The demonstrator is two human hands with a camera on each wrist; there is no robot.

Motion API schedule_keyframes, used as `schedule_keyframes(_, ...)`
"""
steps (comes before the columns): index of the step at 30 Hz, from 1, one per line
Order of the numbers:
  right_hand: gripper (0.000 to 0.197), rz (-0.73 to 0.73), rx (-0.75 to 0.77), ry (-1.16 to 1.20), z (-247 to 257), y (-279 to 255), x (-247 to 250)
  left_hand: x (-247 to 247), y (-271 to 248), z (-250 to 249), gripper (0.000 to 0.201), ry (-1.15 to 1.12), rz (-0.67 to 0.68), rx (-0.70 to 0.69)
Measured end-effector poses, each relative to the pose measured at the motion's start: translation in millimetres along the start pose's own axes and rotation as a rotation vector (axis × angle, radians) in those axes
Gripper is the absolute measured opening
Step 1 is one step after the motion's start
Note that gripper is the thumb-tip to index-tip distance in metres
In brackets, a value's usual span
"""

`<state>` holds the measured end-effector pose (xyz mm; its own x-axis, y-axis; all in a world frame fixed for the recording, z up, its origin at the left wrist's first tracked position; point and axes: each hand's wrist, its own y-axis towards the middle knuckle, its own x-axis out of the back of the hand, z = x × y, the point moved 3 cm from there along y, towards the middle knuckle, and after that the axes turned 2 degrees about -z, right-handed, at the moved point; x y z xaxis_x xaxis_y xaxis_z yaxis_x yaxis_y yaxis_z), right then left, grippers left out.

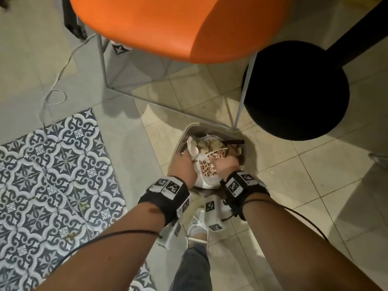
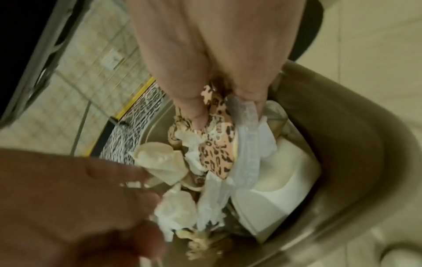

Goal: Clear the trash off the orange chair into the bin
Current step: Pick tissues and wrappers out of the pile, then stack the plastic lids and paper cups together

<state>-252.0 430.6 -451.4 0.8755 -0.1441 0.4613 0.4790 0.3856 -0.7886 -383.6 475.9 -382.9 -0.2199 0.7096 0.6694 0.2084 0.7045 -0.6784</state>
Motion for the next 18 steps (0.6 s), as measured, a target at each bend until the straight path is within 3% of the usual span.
schedule_keyframes(3,0.076,-0.019,0.016,0.113,-4,-3,2,-9,2,-6,0.042,0.1,-0.009,0.0)
schedule_keyframes(7,0.086,-0.028,0.124,0.047,-14,-8,2,-16,15,-21,0.031,0.16,-0.023,-0.024)
schedule_keyframes(11,0.088,0.034,0.15,0.09,-19,-16,7,-12,14,-30,0.032,0.186,-0.007,0.021)
schedule_keyframes(15,0.082,0.083,0.13,0.077,-13,-37,22,1,-3,-32,0.041,0.242,-0.089,0.05)
schedule_keyframes(18,0.064,0.139,0.16,0.079,-9,-63,48,13,-27,-51,0.05,0.387,-0.175,0.005)
